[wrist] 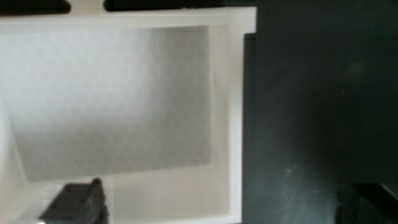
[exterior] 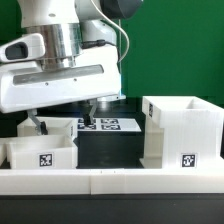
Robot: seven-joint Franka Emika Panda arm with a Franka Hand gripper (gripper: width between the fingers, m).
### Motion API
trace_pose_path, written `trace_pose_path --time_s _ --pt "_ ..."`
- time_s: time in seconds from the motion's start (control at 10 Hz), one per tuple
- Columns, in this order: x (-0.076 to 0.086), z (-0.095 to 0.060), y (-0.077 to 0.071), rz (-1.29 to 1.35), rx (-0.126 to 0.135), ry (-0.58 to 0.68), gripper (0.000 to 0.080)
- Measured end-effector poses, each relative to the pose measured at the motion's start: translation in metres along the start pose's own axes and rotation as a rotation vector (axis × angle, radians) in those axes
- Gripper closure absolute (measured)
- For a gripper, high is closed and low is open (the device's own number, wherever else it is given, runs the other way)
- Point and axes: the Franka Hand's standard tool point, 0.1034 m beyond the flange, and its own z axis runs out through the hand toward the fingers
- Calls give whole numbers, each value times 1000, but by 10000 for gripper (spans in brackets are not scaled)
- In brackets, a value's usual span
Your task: Assemble drawer
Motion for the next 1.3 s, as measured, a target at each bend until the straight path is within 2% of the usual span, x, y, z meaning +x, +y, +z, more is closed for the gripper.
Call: trace_pose_path --time_s 0.2,0.4,0.6,0.8,1.1,1.3 --pt "-13 16 -3 -17 -11 -6 150" --pt "-20 29 -4 -20 -40 8 150" --pt "-27 42 -2 -17 -47 1 150" --pt "-27 48 -7 -19 -62 12 150" --pt "-30 51 -10 -20 -62 11 150" --pt "-30 51 -10 -19 -63 11 413"
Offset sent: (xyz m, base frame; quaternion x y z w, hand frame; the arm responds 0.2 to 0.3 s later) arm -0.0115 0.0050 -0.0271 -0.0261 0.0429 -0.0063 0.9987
